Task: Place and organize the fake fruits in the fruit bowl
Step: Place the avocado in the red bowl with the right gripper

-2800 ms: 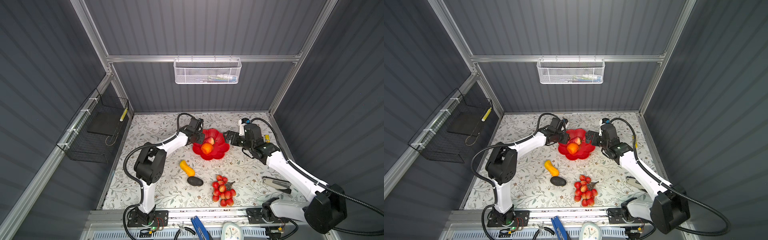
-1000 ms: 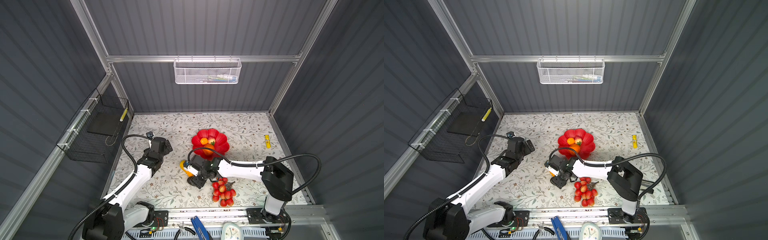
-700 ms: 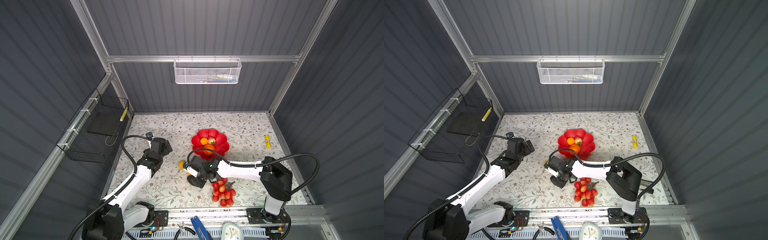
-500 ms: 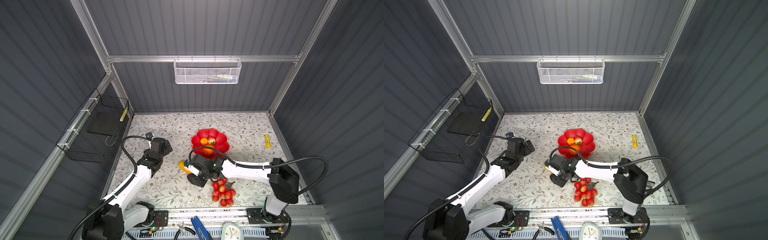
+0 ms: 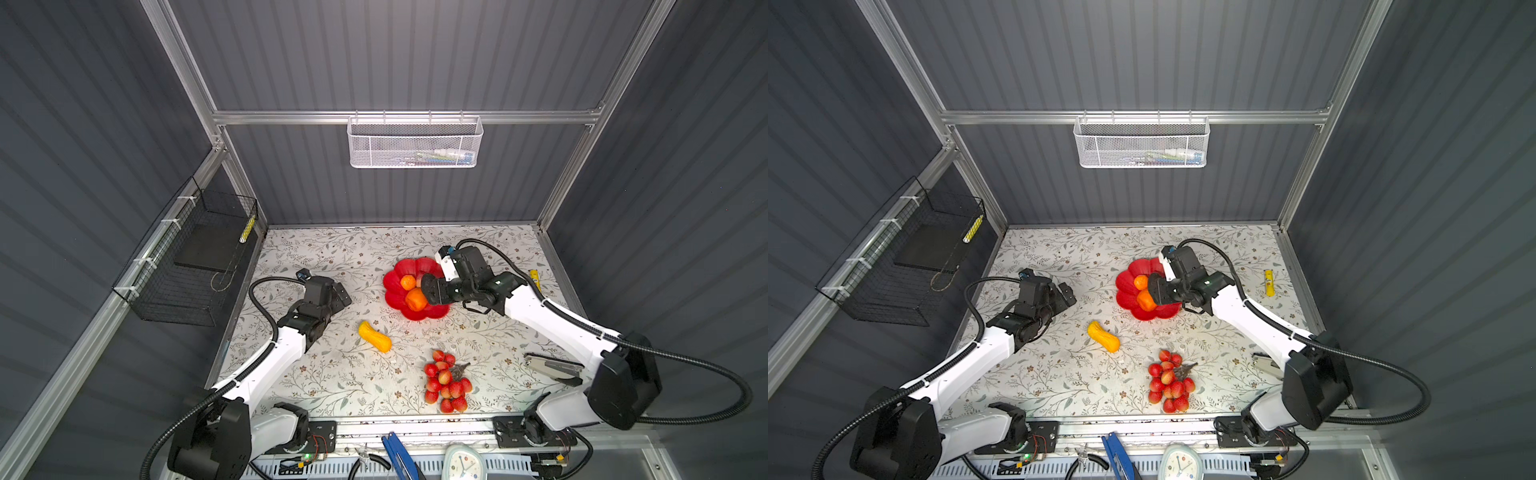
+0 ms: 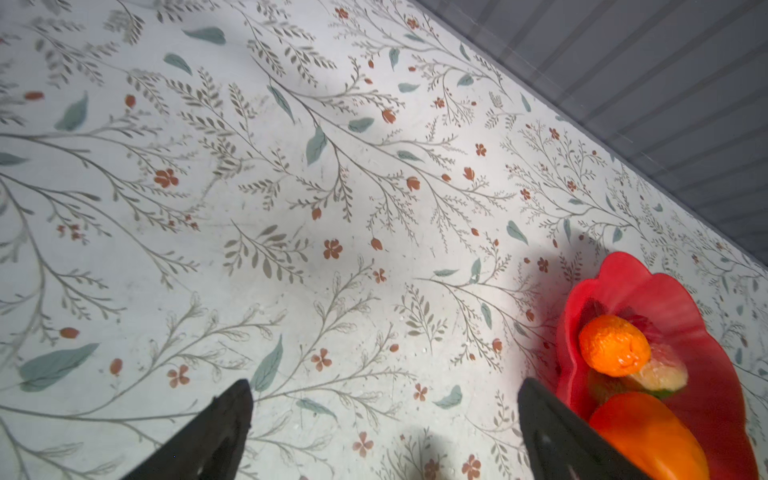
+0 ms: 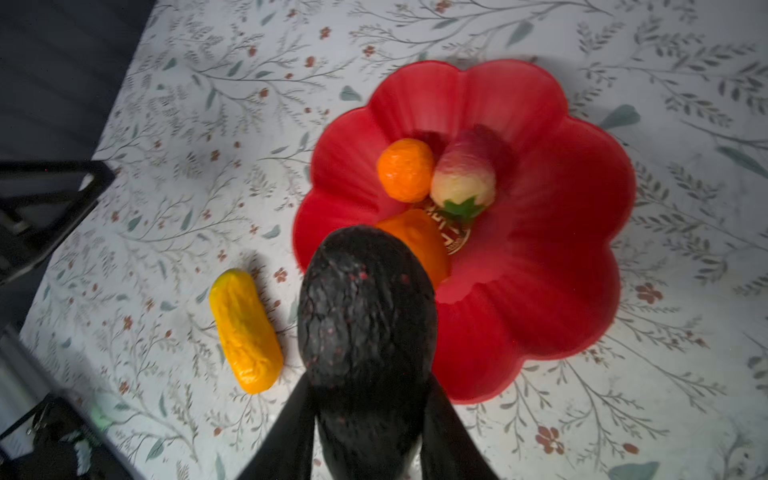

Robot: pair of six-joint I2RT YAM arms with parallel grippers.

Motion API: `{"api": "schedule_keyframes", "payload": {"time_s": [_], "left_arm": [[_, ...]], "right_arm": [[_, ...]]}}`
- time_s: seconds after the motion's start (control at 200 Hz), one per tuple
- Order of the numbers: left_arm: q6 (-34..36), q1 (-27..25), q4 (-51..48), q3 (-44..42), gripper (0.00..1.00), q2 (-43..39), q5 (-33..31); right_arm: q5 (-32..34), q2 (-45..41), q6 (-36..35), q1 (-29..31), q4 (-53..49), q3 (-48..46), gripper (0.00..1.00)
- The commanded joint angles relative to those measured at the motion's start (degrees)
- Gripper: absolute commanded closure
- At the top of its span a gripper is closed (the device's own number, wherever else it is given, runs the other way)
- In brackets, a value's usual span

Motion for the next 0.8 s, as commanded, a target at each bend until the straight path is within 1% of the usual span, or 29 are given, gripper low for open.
{"api": "schedule_keyframes", "payload": {"time_s": [0.0,0.11,0.19,0.36,0.48,0.57,0.695,0.795], "left_arm": [[-4.2,0.3,-0.8,-2.0,0.01,-0.4,7.4],[-6.6,0.3,-0.9,-3.5,0.02,-0.1,12.6],[-9.1,-0.5,1.3,-5.8,0.03,0.2,15.5],[-11.4,-4.1,2.8,-7.2,0.03,1.8,14.8],[-11.8,-7.1,4.2,-6.2,0.03,4.2,14.0],[-11.9,-8.9,4.9,-5.1,0.03,6.8,13.7],[-12.6,-9.7,6.6,-4.8,0.05,9.9,15.1],[-12.6,-10.1,7.0,-4.5,0.08,11.3,15.6]], "right_arm": [[-0.3,4.5,3.7,-1.9,3.0,1.6,0.75],[-1.1,8.4,4.9,-4.1,4.8,2.2,0.74],[-1.5,10.8,5.6,-5.5,5.4,2.4,0.73],[-3.2,15.0,6.4,-6.6,6.7,3.2,0.68],[-3.4,16.9,7.3,-6.7,7.0,3.8,0.57],[-2.8,17.2,7.4,-6.7,6.8,4.2,0.44],[-1.2,15.3,7.4,-7.2,6.5,4.2,0.29],[0.4,12.3,6.8,-7.9,6.7,3.6,0.22]]}}
